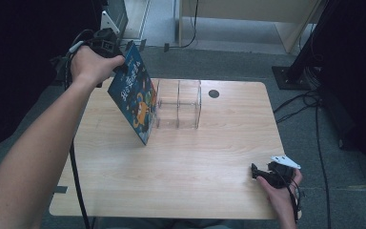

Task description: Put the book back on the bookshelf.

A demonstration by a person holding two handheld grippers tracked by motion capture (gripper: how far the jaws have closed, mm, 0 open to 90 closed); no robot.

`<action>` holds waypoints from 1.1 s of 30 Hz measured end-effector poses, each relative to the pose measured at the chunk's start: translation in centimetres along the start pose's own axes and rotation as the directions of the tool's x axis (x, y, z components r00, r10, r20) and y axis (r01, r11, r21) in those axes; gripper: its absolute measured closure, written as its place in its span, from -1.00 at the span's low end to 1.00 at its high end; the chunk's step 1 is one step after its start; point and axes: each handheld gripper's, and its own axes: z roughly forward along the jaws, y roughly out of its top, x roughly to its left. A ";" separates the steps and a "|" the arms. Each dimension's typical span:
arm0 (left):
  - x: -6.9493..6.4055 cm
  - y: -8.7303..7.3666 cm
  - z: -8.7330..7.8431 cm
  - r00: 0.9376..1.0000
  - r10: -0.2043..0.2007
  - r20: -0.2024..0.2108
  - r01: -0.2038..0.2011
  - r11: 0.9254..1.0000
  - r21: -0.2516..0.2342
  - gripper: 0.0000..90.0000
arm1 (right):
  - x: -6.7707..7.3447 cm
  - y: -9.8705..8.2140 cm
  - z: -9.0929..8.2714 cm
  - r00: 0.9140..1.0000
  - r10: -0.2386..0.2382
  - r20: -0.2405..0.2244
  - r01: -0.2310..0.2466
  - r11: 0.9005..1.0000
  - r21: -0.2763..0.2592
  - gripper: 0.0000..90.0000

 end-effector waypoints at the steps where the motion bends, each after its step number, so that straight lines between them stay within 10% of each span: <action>1: 0.1 0.0 0.0 1.000 0.005 0.001 -0.005 1.000 -0.001 0.87 | 0.0 0.0 0.0 1.000 0.000 0.000 0.000 1.000 0.000 -0.86; 33: 2.0 -0.6 0.9 0.997 0.032 -0.071 -0.033 0.999 -0.017 0.34 | 0.0 0.0 0.0 1.000 0.000 0.000 0.000 1.000 0.000 -0.86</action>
